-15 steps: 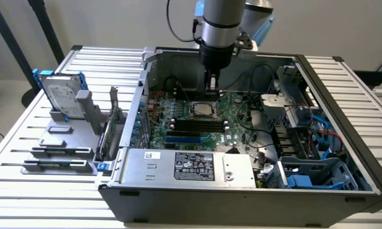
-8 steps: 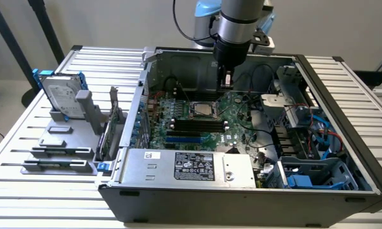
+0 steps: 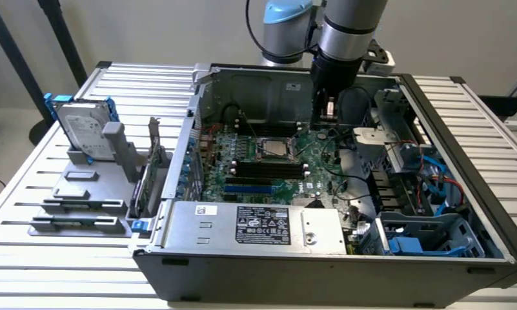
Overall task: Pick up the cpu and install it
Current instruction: 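Close the cpu cover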
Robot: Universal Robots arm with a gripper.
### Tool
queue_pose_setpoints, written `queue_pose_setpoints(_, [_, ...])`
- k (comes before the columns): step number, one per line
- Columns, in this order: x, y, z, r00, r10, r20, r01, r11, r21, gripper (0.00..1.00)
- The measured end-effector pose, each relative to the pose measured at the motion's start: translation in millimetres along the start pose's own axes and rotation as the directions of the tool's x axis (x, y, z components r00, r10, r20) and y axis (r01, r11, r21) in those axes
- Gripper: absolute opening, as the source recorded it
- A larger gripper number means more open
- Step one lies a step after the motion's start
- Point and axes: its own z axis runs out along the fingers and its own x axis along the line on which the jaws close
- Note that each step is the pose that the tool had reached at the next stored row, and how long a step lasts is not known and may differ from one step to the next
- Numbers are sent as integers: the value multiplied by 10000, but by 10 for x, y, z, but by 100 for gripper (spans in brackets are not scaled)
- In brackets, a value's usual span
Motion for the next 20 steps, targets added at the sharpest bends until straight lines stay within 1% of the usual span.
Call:
queue_pose_setpoints(2, [1, 89, -1, 10000, -3, -62, 3, 10000, 3, 11])
queue_pose_setpoints(4, [3, 149, 0, 9999, -4, -129, 4, 10000, 7, 11])
queue_pose_setpoints(6, [3, 180, 14, 9998, -5, -178, 6, 10000, 11, 11])
queue_pose_setpoints(9, [0, 200, 40, 9997, -9, -232, 10, 10000, 30, 11])
queue_pose_setpoints(12, [-5, 201, 74, 9997, -25, -256, 26, 10000, 54, 11])
queue_pose_setpoints(20, [-19, 202, 208, 9996, -125, -262, 127, 9999, 69, 11])
